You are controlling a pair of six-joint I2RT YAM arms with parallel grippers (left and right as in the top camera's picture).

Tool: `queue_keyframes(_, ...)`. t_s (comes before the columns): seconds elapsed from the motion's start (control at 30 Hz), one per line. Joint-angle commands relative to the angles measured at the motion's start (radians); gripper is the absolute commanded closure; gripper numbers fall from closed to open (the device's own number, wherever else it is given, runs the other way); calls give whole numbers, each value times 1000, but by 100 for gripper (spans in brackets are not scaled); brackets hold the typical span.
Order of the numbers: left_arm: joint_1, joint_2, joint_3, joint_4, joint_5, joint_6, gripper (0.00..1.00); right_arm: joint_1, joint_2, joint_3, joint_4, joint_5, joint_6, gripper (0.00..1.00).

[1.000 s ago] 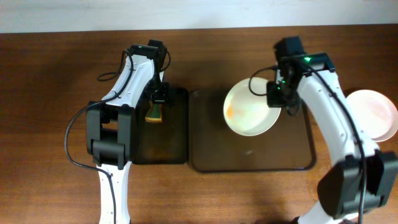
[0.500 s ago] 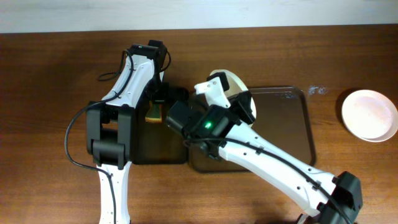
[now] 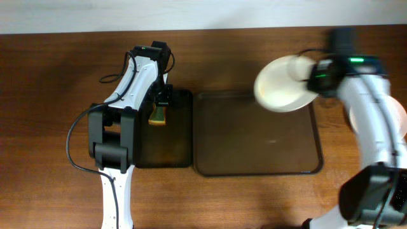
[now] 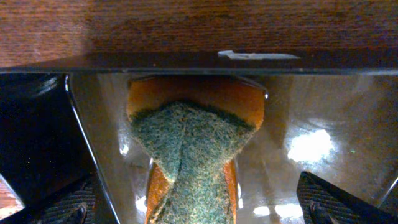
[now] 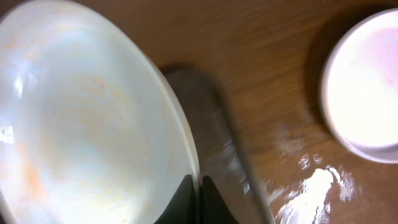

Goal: Clean dirty plates on tray and stack at the side

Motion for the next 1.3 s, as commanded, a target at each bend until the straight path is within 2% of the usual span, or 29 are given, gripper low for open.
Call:
queue_keyframes(0.0,-1,-30,-5,1,-10,-3,0,-274,5,-3,89,-296,-59,96)
queue_keyframes(0.17,-2,-30,-5,1,-10,-3,0,-549,69,-4,169,-256,-53,96)
queue_keyframes(0.37,-2,-30,-5,1,-10,-3,0,-665,205,-4,183,-241,-53,95)
queue_keyframes(0.4,-2,-30,-5,1,-10,-3,0,-670,212,-4,187,-237,-53,88)
queue_keyframes(0.5,-2,-30,-5,1,-10,-3,0,-671,221,-4,194,-238,-53,27)
queue_keyframes(0.57,-2,-30,-5,1,-10,-3,0,-669,215,8,173,-314,-55,13)
queue_keyframes(0.63,-3,-30,-5,1,-10,-3,0,-654,201,26,150,-425,-88,3)
queue_keyframes(0.7,-3,-30,-5,1,-10,-3,0,-615,180,55,114,-496,-138,2)
queue_keyframes(0.83,-3,-30,-4,0,-10,-3,0,-491,135,92,14,-510,-170,2)
queue_keyframes(1.0,-3,-30,-4,1,-10,-3,0,-245,114,91,-178,-483,-237,2)
queue_keyframes(1.13,-3,-30,-5,1,-10,-3,0,-88,114,90,-184,-484,-237,2)
queue_keyframes(1.27,-3,-30,-5,1,-10,-3,0,10,114,90,-184,-484,-237,1)
